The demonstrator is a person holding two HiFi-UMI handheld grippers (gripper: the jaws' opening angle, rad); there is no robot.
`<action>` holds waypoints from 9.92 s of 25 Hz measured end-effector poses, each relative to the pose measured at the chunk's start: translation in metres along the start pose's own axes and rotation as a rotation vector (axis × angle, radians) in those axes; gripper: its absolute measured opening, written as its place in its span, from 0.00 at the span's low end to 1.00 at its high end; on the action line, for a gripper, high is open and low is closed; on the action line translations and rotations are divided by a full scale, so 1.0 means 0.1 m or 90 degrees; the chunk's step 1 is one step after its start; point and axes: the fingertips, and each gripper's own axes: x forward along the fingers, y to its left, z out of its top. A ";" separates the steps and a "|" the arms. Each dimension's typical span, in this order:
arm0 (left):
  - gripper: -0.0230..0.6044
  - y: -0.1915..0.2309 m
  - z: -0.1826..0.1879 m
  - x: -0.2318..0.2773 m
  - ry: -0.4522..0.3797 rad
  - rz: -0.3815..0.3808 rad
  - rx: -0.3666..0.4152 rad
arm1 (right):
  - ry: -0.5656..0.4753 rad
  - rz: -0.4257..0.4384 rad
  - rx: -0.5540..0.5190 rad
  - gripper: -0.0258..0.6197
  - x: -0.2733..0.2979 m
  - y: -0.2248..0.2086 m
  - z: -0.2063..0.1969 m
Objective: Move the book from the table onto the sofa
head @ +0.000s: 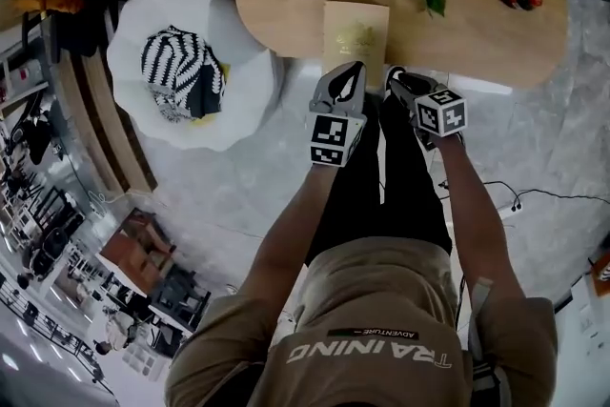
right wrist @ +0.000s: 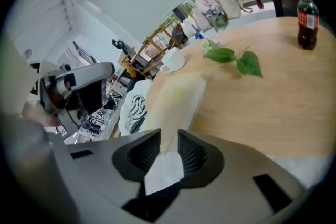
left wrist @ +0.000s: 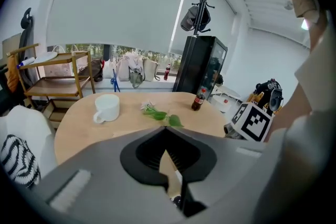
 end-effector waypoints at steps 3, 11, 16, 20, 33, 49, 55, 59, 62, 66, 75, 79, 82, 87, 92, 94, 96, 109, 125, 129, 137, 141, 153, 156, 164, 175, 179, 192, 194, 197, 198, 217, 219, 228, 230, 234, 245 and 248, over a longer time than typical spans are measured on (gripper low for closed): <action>0.03 0.06 -0.12 0.15 0.005 0.007 0.005 | 0.007 0.052 0.041 0.22 0.15 0.02 -0.16; 0.03 0.10 -0.38 0.32 0.015 0.019 -0.027 | 0.000 0.170 0.242 0.47 0.55 -0.14 -0.52; 0.03 0.07 -0.49 0.27 0.017 0.023 -0.052 | -0.025 0.218 0.255 0.49 0.83 -0.21 -0.44; 0.03 0.06 -0.60 0.22 0.028 0.017 -0.040 | -0.037 0.260 0.261 0.49 1.01 -0.16 -0.33; 0.03 0.25 -0.76 0.06 0.037 0.031 -0.063 | -0.094 0.344 0.289 0.41 1.14 0.01 -0.18; 0.03 0.16 -0.31 -0.68 0.013 0.033 -0.065 | -0.073 0.346 0.246 0.38 0.23 0.69 -0.01; 0.03 -0.02 0.00 -1.25 0.008 0.032 -0.028 | -0.042 0.335 0.245 0.38 -0.35 1.18 0.07; 0.03 -0.11 0.50 -1.56 -0.030 0.028 -0.026 | -0.030 0.333 0.240 0.38 -0.79 1.49 0.23; 0.03 -0.14 0.74 -1.68 -0.050 0.017 -0.029 | -0.049 0.330 0.223 0.38 -0.99 1.62 0.37; 0.03 -0.16 1.11 -1.78 -0.091 0.013 -0.011 | -0.094 0.304 0.215 0.38 -1.31 1.74 0.64; 0.03 -0.05 1.68 -2.02 -0.144 0.042 -0.002 | -0.144 0.297 0.132 0.38 -1.92 1.98 1.39; 0.03 0.15 1.84 -2.18 -0.172 0.074 -0.013 | -0.150 0.298 0.116 0.38 -1.84 2.05 1.55; 0.03 0.27 1.90 -2.25 -0.178 0.096 -0.009 | -0.148 0.315 0.115 0.38 -1.75 2.12 1.65; 0.03 0.47 1.97 -2.35 -0.187 0.129 -0.022 | -0.136 0.341 0.104 0.38 -1.57 2.32 1.79; 0.03 0.52 1.92 -2.44 -0.191 0.152 -0.042 | -0.113 0.346 0.102 0.38 -1.50 2.39 1.77; 0.03 0.50 1.90 -2.43 -0.192 0.165 -0.045 | -0.099 0.350 0.095 0.38 -1.49 2.37 1.77; 0.03 0.49 1.87 -2.45 -0.192 0.178 -0.048 | -0.086 0.356 0.085 0.38 -1.45 2.39 1.75; 0.03 0.55 1.19 -2.89 -0.160 0.294 -0.135 | 0.061 0.420 0.078 0.38 -1.05 2.64 1.09; 0.03 1.42 0.46 -4.28 -0.243 0.398 -0.207 | 0.118 0.431 0.026 0.38 -0.34 3.82 1.01; 0.03 1.62 0.21 -4.77 -0.263 0.428 -0.230 | 0.133 0.453 0.001 0.38 -0.07 4.32 0.91; 0.03 1.77 -0.50 -5.38 -0.272 0.475 -0.298 | 0.144 0.484 -0.039 0.38 0.33 4.98 0.85; 0.03 1.91 -0.68 -5.56 -0.292 0.491 -0.329 | 0.157 0.494 -0.040 0.38 0.48 5.22 0.87; 0.03 2.04 -0.79 -5.69 -0.284 0.568 -0.369 | 0.213 0.523 -0.040 0.38 0.75 5.30 0.96; 0.03 2.06 -0.77 -5.73 -0.282 0.587 -0.384 | 0.222 0.531 -0.039 0.38 0.80 5.32 1.05; 0.03 2.18 -0.50 -5.52 -0.266 0.618 -0.395 | 0.257 0.544 -0.055 0.38 0.93 5.08 1.43; 0.03 2.41 -0.41 -5.26 -0.248 0.649 -0.434 | 0.339 0.564 -0.068 0.38 1.29 4.99 1.54; 0.03 2.54 -0.36 -5.29 -0.250 0.653 -0.431 | 0.369 0.569 -0.047 0.38 1.34 5.06 1.49; 0.03 3.30 -0.70 -5.51 -0.260 0.604 -0.463 | 0.381 0.462 -0.045 0.38 1.92 5.21 1.46; 0.03 3.47 -0.73 -5.60 -0.263 0.594 -0.452 | 0.378 0.446 -0.050 0.38 2.05 5.28 1.48; 0.03 3.74 -0.82 -5.81 -0.274 0.591 -0.446 | 0.372 0.428 -0.057 0.38 2.27 5.47 1.48; 0.03 3.82 -0.87 -5.89 -0.274 0.591 -0.445 | 0.371 0.424 -0.060 0.38 2.35 5.54 1.46; 0.03 4.55 -1.43 -6.09 -0.226 0.564 -0.481 | 0.441 0.383 -0.072 0.38 3.23 6.21 1.21; 0.03 4.61 -1.52 -6.04 -0.210 0.572 -0.501 | 0.466 0.376 -0.077 0.38 3.38 6.16 1.20; 0.03 5.16 -1.91 -5.69 -0.186 0.582 -0.569 | 0.549 0.362 -0.087 0.38 4.46 5.86 0.96; 0.03 5.31 -2.06 -5.50 -0.181 0.581 -0.587 | 0.552 0.353 -0.068 0.38 4.71 5.74 0.85; 0.03 5.60 -2.48 -5.21 -0.197 0.604 -0.639 | 0.576 0.360 -0.069 0.38 5.18 5.49 0.56; 0.03 6.13 -3.97 -4.39 -0.184 0.621 -0.722 | 0.545 0.344 -0.033 0.38 6.86 4.85 -0.35; 0.03 6.15 -4.21 -4.37 -0.167 0.618 -0.723 | 0.546 0.347 -0.050 0.38 7.17 4.75 -0.50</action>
